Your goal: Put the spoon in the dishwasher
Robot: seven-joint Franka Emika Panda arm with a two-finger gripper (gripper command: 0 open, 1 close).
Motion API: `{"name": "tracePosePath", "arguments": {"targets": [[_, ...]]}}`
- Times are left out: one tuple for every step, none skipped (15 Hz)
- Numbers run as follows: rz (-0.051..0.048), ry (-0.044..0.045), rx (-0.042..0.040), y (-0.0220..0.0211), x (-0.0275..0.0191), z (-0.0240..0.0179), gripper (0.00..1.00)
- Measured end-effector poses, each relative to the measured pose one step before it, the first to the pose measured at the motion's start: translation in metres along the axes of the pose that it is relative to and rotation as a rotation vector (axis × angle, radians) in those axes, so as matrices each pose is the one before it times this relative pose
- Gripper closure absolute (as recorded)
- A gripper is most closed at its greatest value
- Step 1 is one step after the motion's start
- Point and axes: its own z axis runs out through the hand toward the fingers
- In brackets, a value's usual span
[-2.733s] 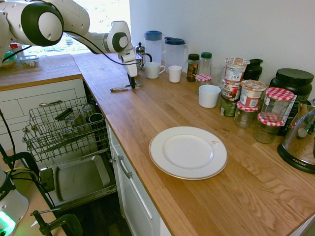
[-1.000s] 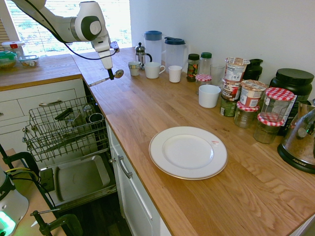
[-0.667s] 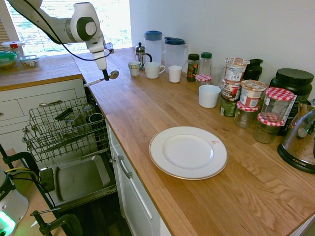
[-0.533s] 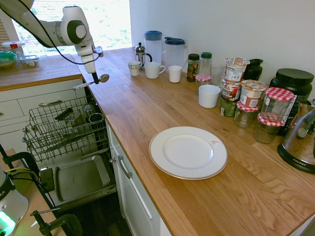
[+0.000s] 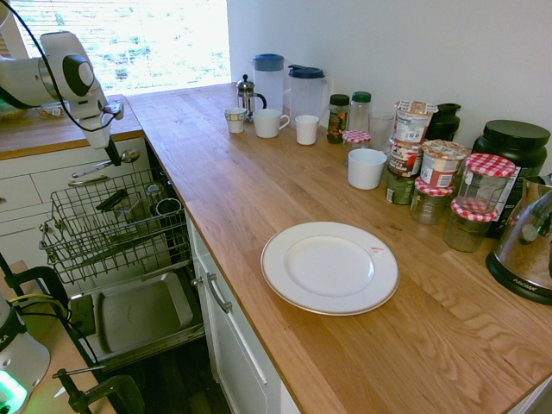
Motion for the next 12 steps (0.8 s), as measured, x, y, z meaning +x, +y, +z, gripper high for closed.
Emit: {"name": "tracePosePath", "arguments": {"targets": [[-0.00012,0.00372,0.00095,0.01292,-0.00642,0.00676,1.00],[0.00184,0.00343,0.00342,0.01124,-0.00462,0.00660,1.00],[0.00358,-0.00195,0.00239,0.00973,-0.00168,0.00873,1.00],[0.00307,-0.00095,-0.00010,0.00920,-0.00013,0.00970,1.00],[-0.00192,0.00236,-0.00288,0.00697,-0.00068,0.01007,1.00],[-0.00499,0.00110,-0.00601,0.00515,-0.00216,0.01249,1.00],[-0.00151,-0.00559,-0.01012,0.00395,-0.00305,0.01518,1.00],[-0.00427,-0.00685,-0.01461,0.00109,-0.00296,0.01643,1.00],[-0.00145,-0.00522,-0.01802,-0.00241,-0.00178,0.01619,1.00],[-0.00004,-0.00394,-0.01782,-0.00585,-0.00129,0.01575,1.00],[0.00228,-0.00209,-0.01550,-0.00830,-0.00151,0.01506,1.00],[0.00430,-0.00162,-0.01499,-0.00706,-0.00116,0.01411,1.00]]}}
